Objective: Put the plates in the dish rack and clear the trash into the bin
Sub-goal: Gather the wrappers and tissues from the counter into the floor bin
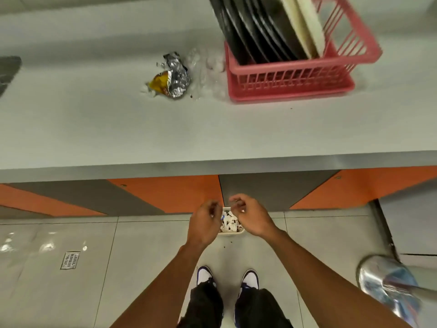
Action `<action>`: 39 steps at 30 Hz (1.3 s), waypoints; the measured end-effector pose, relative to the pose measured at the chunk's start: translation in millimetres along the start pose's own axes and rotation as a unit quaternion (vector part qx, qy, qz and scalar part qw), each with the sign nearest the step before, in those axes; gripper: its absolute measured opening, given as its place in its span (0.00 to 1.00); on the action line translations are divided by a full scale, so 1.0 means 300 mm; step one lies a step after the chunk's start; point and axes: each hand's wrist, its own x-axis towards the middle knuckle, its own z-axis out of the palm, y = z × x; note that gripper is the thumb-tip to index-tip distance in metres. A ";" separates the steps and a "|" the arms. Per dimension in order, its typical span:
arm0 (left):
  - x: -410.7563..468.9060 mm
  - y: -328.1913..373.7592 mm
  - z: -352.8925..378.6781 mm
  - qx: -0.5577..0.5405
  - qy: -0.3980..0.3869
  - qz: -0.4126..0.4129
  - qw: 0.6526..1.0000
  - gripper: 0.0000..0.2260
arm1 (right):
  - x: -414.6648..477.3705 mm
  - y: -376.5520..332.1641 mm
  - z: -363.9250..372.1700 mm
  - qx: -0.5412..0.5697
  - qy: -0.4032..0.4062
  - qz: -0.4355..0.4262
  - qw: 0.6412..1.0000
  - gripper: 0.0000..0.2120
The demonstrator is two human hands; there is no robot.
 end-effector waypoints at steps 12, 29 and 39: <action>-0.096 0.487 -0.430 -0.177 0.139 0.110 0.968 0.04 | -0.169 -0.589 -0.331 0.051 0.053 -0.160 0.984 0.09; 0.576 0.306 -0.909 -0.021 0.098 0.029 0.995 0.20 | 0.384 -0.986 -0.195 -0.062 0.121 -0.095 0.986 0.21; 0.942 0.245 -0.950 0.083 0.048 0.041 0.995 0.33 | 0.699 -1.133 -0.122 -0.125 0.172 0.056 0.975 0.23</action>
